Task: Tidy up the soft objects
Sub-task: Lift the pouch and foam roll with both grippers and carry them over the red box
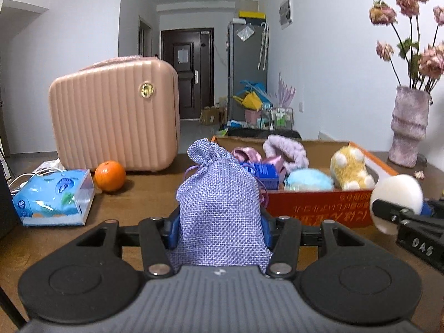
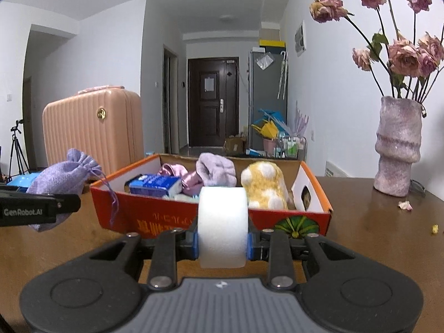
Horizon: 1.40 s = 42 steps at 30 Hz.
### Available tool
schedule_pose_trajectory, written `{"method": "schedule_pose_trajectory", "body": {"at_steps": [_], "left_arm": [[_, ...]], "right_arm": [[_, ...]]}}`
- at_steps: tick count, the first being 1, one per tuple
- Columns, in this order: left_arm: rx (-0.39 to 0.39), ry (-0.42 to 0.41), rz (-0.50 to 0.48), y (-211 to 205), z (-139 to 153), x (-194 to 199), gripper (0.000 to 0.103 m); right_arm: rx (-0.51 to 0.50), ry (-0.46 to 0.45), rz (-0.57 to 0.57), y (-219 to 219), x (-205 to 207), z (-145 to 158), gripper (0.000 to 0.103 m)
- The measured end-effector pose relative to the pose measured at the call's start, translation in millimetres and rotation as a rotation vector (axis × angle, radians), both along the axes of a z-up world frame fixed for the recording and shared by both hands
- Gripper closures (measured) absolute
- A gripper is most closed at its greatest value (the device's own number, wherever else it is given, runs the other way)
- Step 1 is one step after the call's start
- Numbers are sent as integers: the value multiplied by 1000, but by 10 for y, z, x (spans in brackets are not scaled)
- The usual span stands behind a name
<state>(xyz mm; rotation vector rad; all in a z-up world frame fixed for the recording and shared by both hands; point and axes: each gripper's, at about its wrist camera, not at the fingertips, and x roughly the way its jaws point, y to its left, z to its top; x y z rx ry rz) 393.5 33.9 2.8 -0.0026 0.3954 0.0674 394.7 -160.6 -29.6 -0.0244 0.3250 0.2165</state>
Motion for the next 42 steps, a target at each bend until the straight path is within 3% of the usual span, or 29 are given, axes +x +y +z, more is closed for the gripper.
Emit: {"method": "schedule_pose_trajectory", "body": {"at_steps": [17, 42], "left_arm": [[-52, -78, -4, -168, 224, 252, 50], [-91, -103, -5, -301, 266, 888, 50]], "right_arm": [[27, -96, 3, 107, 185, 136, 74], [59, -130, -28, 189, 738, 151, 74]]}}
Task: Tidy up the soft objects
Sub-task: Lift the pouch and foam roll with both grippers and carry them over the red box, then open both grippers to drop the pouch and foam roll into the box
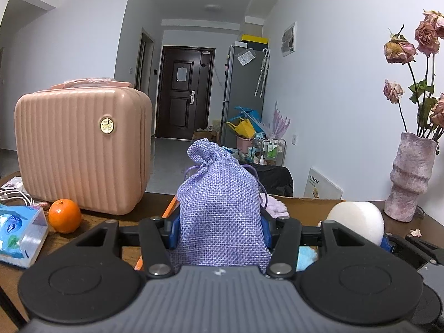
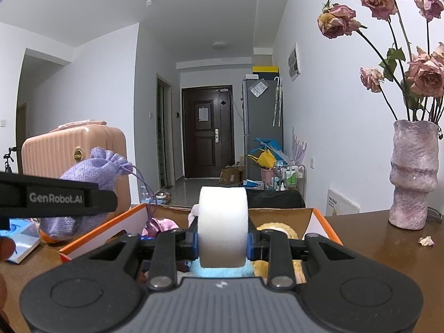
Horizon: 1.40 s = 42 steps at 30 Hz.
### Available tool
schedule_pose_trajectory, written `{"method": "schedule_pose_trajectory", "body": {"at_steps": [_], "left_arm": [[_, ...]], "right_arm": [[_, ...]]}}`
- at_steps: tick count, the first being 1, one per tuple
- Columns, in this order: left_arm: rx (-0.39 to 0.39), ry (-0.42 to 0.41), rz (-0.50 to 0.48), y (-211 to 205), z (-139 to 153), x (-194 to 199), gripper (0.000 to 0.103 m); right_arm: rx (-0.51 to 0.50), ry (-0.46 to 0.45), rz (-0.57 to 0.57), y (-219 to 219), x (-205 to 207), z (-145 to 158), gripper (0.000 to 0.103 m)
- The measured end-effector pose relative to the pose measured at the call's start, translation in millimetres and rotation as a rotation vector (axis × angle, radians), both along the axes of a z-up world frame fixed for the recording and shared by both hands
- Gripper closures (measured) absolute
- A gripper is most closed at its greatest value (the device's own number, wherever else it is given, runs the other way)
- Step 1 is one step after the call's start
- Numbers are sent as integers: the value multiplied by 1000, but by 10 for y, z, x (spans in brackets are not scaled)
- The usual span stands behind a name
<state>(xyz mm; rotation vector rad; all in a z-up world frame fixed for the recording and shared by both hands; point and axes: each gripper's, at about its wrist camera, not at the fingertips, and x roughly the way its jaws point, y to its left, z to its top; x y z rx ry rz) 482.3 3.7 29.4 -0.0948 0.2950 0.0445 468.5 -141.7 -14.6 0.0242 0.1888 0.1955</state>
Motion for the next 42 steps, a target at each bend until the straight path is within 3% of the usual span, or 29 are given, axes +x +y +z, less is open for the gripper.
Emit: {"method": "schedule_pose_trajectory", "body": {"at_steps": [32, 37, 39, 41, 42], "left_arm": [[8, 31, -4, -74, -132, 570, 49], [8, 27, 2, -72, -127, 541, 37], [12, 21, 19, -68, -122, 531, 23], [11, 13, 30, -50, -116, 518, 18], [9, 12, 32, -37, -111, 515, 13]], "right_arm": [[-38, 11, -27, 79, 593, -116, 74], [-43, 19, -30, 88, 582, -125, 73], [-42, 23, -27, 95, 586, -117, 66], [-44, 26, -29, 97, 581, -118, 47], [-42, 27, -30, 89, 597, -102, 43]]}}
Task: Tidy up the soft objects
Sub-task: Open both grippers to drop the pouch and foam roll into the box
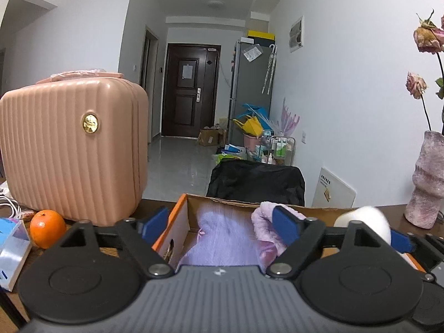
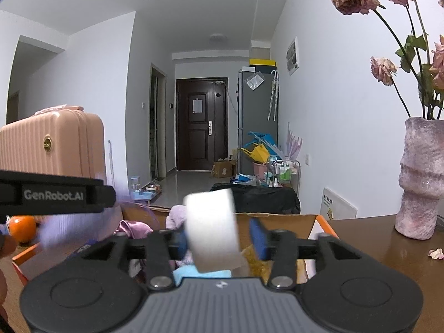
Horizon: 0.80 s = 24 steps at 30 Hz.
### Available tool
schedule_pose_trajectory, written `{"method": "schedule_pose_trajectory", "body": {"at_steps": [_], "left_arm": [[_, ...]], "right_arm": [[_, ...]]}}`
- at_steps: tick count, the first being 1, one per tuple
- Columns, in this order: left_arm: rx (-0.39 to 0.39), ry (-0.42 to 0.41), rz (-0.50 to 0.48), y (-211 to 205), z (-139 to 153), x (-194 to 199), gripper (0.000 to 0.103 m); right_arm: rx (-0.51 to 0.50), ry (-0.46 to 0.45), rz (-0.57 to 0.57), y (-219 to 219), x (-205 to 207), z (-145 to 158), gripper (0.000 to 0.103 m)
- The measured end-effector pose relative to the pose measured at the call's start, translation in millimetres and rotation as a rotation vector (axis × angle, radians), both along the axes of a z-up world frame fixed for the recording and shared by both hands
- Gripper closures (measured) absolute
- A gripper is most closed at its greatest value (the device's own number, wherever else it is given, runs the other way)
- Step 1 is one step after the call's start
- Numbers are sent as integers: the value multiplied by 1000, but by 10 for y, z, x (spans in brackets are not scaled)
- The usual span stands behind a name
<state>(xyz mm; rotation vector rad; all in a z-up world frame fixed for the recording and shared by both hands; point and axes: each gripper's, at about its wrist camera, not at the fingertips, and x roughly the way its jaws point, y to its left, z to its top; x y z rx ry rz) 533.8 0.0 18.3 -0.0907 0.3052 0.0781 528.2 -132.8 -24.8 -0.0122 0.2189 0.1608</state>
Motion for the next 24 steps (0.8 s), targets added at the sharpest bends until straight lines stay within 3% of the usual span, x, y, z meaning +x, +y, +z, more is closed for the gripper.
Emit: {"method": "schedule_pose_trajectory", "body": {"at_steps": [2, 5, 11, 24], "left_arm": [[-6, -6, 16, 30, 11, -18, 3], [2, -20, 35, 51, 25, -53, 0], [-5, -19, 54, 121, 37, -60, 0], [17, -36, 68, 166, 60, -175, 0]], "right_arm": [[10, -1, -3, -17, -3, 4, 29], [29, -8, -9, -51, -22, 14, 13], [45, -19, -19, -94, -38, 8, 1], [44, -42, -32, -136, -99, 18, 0]]}}
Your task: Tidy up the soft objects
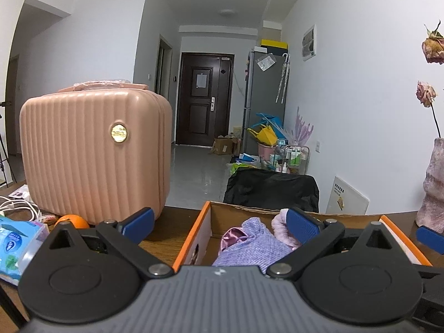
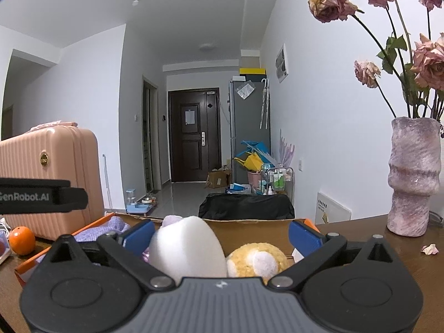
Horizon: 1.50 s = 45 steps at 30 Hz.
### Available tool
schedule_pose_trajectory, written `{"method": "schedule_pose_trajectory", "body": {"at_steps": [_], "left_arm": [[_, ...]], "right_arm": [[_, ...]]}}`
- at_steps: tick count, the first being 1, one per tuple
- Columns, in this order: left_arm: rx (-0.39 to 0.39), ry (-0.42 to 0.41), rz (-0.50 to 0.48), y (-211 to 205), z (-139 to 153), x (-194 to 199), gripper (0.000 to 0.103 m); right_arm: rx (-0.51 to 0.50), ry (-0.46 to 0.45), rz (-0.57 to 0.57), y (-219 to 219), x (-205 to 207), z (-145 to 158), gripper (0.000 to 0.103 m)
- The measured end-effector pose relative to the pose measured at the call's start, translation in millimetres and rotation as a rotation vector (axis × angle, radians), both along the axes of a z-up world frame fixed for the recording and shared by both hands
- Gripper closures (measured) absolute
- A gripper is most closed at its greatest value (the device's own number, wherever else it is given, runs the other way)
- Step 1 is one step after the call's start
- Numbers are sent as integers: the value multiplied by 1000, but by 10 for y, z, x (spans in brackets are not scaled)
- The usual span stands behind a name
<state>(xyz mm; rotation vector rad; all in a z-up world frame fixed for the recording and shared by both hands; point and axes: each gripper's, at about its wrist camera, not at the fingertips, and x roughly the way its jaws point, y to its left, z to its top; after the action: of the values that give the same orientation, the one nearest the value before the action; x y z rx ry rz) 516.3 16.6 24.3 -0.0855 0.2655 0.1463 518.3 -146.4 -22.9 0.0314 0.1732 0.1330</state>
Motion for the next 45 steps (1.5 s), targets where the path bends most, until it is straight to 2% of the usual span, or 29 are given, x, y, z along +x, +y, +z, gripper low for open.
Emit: {"method": "schedule_pose_trajectory", "body": {"at_steps": [24, 45], "left_arm": [[38, -12, 29, 158, 19, -809, 0], [50, 5, -69, 78, 3, -2253, 0]], "right_arm": [[-7, -43, -30, -273, -781, 30, 0], [-13, -35, 27, -482, -2135, 117, 0]]}}
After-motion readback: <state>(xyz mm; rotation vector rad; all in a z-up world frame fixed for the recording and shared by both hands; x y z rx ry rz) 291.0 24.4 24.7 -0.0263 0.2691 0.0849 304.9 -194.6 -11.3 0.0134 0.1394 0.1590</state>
